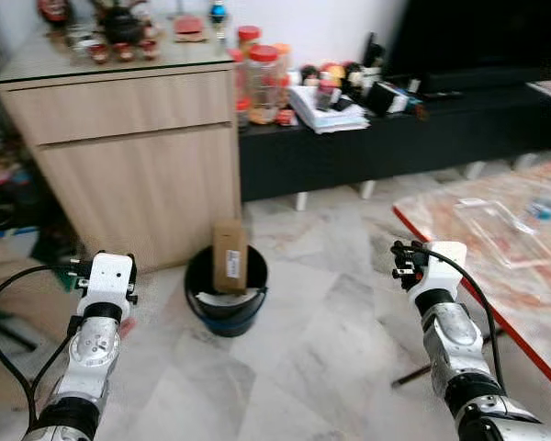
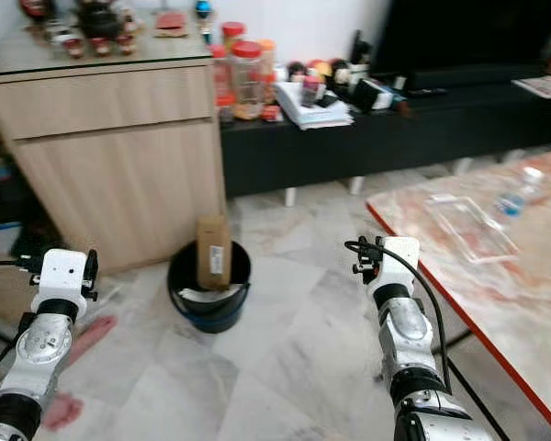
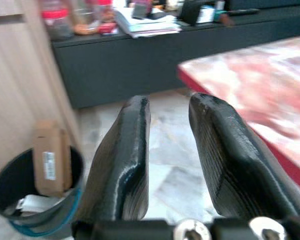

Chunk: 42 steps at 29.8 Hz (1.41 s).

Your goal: Picking trash to rubbish bin

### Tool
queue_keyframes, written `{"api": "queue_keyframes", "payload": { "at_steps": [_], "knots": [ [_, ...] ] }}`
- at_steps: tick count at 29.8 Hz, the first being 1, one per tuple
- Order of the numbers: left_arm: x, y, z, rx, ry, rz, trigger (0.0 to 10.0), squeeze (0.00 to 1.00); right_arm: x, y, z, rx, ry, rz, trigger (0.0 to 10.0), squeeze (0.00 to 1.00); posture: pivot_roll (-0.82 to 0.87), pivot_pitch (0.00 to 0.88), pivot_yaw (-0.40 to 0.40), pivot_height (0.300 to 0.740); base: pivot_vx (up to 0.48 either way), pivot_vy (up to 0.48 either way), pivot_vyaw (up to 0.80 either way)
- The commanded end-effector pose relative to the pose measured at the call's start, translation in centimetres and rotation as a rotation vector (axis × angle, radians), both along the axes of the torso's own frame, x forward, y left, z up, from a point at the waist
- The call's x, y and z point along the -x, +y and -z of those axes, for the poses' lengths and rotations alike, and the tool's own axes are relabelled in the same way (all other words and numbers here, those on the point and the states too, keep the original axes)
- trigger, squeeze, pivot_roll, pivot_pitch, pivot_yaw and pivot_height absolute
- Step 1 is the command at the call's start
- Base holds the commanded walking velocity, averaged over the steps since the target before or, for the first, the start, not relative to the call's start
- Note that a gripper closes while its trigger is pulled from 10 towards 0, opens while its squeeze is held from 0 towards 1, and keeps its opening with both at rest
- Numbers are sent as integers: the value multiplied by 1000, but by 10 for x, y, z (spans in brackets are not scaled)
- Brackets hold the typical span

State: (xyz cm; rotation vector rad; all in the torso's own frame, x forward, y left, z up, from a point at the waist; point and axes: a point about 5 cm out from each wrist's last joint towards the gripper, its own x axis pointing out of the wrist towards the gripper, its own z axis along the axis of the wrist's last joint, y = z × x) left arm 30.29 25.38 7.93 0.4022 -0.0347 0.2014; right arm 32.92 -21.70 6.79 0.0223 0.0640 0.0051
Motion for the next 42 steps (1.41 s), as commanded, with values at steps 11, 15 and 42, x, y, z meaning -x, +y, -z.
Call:
{"api": "queue_keyframes", "payload": {
  "at_steps": [11, 15, 42],
  "knots": [
    [0, -1, -5, -22, -22, -3, 10000, 0, -6, 9, -9, 8, -38, -33, 10000, 0, -10, 0, -47, 740, 0, 0, -800],
    [0, -6, -1, -7, -6, -3, 10000, 0, -6, 11, -9, 9, -40, -39, 10000, 0, -12, 0, -47, 740, 0, 0, -800],
    [-2, -12, 2, -39, 4, 5, 10000, 0, -5, 25, -3, 3, -24, -72, 10000, 0, -7, 0, -52, 740, 0, -72, -800]
  ]
}}
